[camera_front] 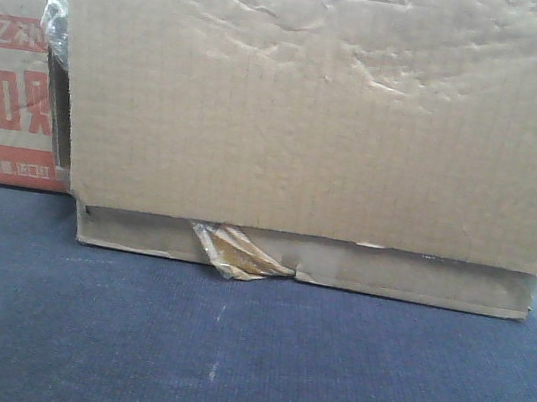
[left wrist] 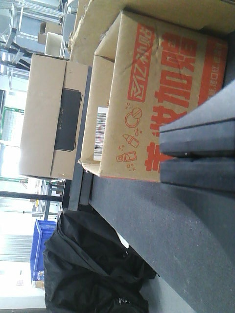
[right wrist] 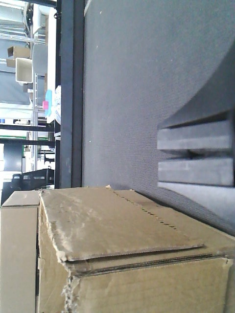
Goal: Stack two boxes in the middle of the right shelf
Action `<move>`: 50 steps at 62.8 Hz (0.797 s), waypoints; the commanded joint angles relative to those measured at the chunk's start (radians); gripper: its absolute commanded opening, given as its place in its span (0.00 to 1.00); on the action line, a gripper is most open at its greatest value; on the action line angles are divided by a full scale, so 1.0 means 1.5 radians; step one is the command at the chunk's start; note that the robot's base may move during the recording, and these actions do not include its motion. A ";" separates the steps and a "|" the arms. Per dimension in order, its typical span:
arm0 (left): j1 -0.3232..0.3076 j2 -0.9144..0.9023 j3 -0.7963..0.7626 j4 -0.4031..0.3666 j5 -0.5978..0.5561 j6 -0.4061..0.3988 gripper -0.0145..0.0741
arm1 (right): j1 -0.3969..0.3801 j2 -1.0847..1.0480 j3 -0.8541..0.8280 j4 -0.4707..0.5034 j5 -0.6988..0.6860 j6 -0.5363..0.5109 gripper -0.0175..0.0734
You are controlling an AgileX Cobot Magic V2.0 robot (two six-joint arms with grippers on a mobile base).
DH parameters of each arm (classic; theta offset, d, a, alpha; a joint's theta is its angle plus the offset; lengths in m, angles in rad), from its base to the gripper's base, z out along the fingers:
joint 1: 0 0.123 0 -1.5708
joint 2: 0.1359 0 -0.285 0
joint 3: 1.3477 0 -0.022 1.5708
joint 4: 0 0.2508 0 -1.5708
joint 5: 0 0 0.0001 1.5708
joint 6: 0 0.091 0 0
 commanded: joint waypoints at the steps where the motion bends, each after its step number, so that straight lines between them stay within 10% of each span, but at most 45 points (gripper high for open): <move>1: 0.002 -0.002 -0.002 -0.003 -0.019 -0.001 0.04 | 0.000 -0.002 -0.001 -0.004 -0.044 0.002 0.02; 14: 0.002 -0.002 -0.008 -0.005 -0.135 -0.001 0.04 | 0.000 -0.002 -0.038 0.008 -0.114 0.002 0.02; 35: 0.002 0.067 -0.350 0.013 0.107 -0.001 0.05 | 0.000 0.088 -0.387 0.008 0.160 0.002 0.03; 50: 0.002 0.233 -0.527 0.013 0.258 -0.001 0.47 | 0.000 0.288 -0.555 0.008 0.243 0.002 0.30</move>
